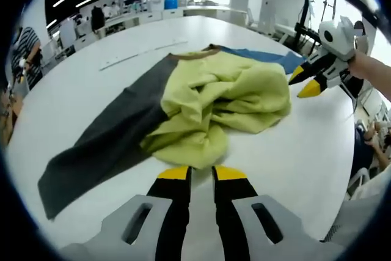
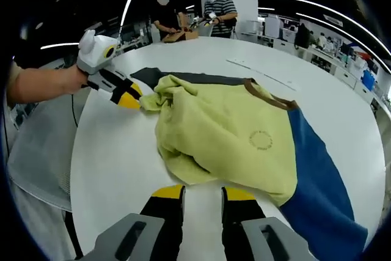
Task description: Fold the garment on the visible template until the final outline fits inside the template.
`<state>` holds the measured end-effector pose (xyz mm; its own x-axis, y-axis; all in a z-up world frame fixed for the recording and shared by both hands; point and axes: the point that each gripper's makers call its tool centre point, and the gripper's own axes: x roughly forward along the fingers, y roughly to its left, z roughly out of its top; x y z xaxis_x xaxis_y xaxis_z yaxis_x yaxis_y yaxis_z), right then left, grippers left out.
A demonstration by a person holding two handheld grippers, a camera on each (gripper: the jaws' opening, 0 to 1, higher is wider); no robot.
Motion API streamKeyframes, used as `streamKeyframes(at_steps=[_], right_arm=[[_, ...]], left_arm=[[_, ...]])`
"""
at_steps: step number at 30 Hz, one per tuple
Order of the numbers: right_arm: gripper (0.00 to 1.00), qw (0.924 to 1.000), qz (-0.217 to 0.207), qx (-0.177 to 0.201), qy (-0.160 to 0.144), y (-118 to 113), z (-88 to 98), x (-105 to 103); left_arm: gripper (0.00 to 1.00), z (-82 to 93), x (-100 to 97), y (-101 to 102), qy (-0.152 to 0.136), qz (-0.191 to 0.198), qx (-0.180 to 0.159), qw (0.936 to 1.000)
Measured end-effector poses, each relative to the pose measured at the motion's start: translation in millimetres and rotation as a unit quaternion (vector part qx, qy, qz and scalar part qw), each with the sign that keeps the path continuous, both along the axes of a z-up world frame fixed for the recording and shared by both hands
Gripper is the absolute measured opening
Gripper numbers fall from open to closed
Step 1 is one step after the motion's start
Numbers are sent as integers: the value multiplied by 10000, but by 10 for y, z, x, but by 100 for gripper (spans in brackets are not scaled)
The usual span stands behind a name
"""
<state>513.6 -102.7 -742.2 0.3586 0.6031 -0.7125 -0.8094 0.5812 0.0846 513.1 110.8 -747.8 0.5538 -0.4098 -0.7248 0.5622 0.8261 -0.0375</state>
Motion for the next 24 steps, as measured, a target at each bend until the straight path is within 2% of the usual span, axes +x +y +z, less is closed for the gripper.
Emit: streamKeyframes(at_steps=[2, 10, 24], right_arm=[[14, 10000, -7, 28, 12, 12, -8, 24], [12, 9999, -120, 89, 67, 22, -65, 125], [5, 9997, -99, 182, 120, 110, -136, 150]], left_arm=[[10, 1, -1, -4, -1, 10, -19, 10000], [10, -11, 6, 7, 27, 29, -34, 10000], [9, -32, 28, 5, 40, 40, -31, 10000]])
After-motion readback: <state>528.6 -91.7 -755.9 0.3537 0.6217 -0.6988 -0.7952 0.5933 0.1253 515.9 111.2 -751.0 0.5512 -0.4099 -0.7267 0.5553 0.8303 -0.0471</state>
